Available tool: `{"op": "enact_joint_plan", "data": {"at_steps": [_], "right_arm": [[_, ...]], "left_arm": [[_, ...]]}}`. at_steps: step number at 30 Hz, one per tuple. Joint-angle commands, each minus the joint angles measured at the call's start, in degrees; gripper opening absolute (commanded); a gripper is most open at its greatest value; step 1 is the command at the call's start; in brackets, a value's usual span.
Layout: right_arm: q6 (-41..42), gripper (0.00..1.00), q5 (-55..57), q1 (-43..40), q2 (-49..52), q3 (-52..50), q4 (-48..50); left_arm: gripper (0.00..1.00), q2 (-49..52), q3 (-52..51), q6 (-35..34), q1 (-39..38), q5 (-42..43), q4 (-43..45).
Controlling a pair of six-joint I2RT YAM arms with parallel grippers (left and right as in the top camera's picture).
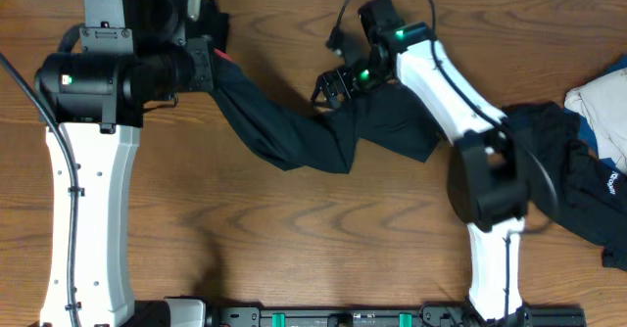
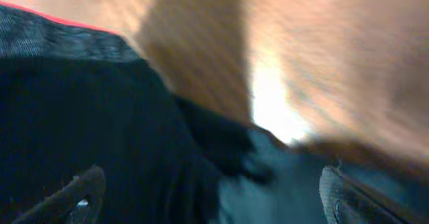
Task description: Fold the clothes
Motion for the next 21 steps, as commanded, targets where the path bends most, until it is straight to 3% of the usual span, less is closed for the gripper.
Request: {"op": "enact_joint_plan", "data": {"at_steps": [1,5,12,21], "right_arm": [[2.3,0.99,16.6,2.6,-9.9,0.5,-1.1],[3.5,0.99,20.2,5.2,-14.7,0.5,-3.6],[10.3,0.99,20.2,10.6,-15.6,0.2,-5.7],[17.0,0.99,22.1,20.8,-15.6,-5.0,2.3]], "left_arm": [[0.06,-0.4,0.0,-4.6,0.3,-9.1,2.7],[0.06,-0.4,0.0,-8.4,0.8,-15.3,7.3],[0.06,-0.4,0.0,-11.9,2.5,-15.9,12.5],[0.06,-0.4,0.0,-11.8,2.5,-17.2,12.5]]}}
